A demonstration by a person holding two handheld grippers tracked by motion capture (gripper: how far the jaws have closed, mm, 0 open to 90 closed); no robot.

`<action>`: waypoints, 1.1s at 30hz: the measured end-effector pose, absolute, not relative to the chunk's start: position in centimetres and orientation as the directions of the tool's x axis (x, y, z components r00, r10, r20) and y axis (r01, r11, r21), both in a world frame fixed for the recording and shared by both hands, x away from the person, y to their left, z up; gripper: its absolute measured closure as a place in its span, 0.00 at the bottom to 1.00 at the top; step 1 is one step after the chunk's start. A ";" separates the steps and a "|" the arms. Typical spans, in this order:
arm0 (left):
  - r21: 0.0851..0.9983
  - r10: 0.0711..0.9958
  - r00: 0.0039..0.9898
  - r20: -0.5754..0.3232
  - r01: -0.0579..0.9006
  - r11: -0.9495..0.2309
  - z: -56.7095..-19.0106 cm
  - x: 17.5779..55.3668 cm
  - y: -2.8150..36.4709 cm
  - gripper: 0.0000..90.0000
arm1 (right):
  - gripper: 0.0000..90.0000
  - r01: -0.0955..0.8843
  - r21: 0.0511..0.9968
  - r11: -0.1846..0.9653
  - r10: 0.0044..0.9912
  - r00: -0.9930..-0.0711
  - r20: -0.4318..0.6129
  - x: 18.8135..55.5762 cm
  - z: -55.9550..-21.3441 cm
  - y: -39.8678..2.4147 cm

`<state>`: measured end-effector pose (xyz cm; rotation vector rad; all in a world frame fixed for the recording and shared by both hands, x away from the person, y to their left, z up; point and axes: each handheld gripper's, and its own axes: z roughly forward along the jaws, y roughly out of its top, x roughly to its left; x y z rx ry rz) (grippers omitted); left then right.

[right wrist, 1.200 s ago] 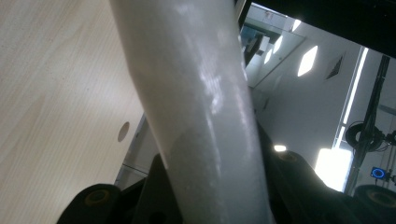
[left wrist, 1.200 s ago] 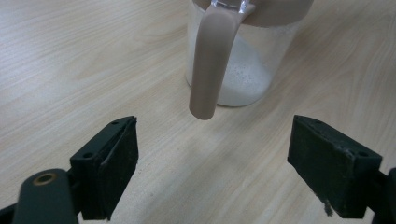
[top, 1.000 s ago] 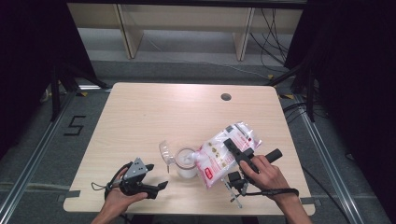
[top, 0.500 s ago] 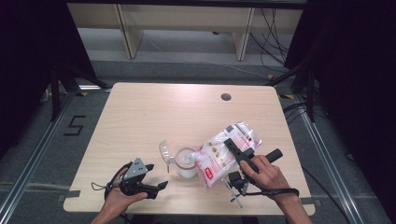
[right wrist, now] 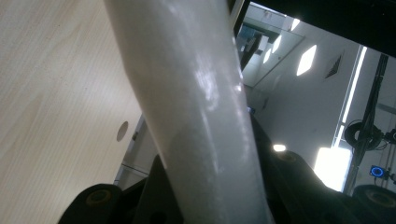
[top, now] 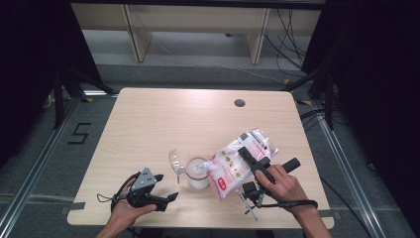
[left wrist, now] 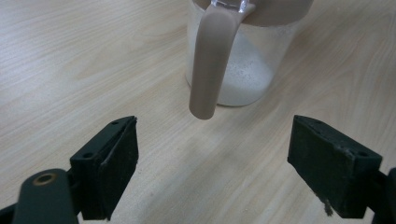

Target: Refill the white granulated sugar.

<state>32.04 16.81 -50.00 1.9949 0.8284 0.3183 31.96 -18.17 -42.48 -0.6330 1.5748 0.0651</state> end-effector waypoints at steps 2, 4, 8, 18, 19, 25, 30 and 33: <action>0.835 0.665 0.740 -0.101 0.427 -0.348 -50.0 32.0 16.8 0.18 | 0.84 -0.427 -0.328 0.843 -0.350 0.028 -0.936 31.9 -42.5 -18.2; 0.835 0.665 0.740 -0.101 0.426 -0.348 -50.0 32.0 16.8 0.18 | 0.84 -0.427 -0.327 0.843 -0.349 0.028 -0.937 31.9 -42.5 -18.2; 0.838 0.667 0.737 -0.107 0.428 -0.339 -50.0 32.0 16.8 0.18 | 0.84 -0.435 -0.353 0.828 -0.371 0.046 -0.927 32.0 -42.3 -18.0; 0.838 0.667 0.738 -0.105 0.427 -0.340 -50.0 32.0 16.8 0.18 | 0.85 -0.430 -0.344 0.835 -0.363 0.039 -0.931 31.9 -42.4 -18.1; 0.834 0.665 0.740 -0.099 0.427 -0.351 -50.0 32.0 16.8 0.18 | 0.85 -0.430 -0.344 0.835 -0.363 0.040 -0.931 31.9 -42.3 -18.1; 0.838 0.667 0.738 -0.099 0.423 -0.344 -50.1 32.0 16.8 0.18 | 0.85 -0.435 -0.353 0.828 -0.371 0.047 -0.928 31.9 -42.3 -18.0; 0.841 0.669 0.736 -0.105 0.425 -0.336 -50.1 32.0 16.7 0.18 | 0.85 -0.432 -0.344 0.833 -0.356 0.055 -0.933 31.9 -42.2 -18.1; 0.840 0.669 0.736 -0.104 0.425 -0.336 -50.1 32.0 16.7 0.18 | 0.85 -0.428 -0.345 0.835 -0.361 0.047 -0.931 31.8 -42.2 -18.1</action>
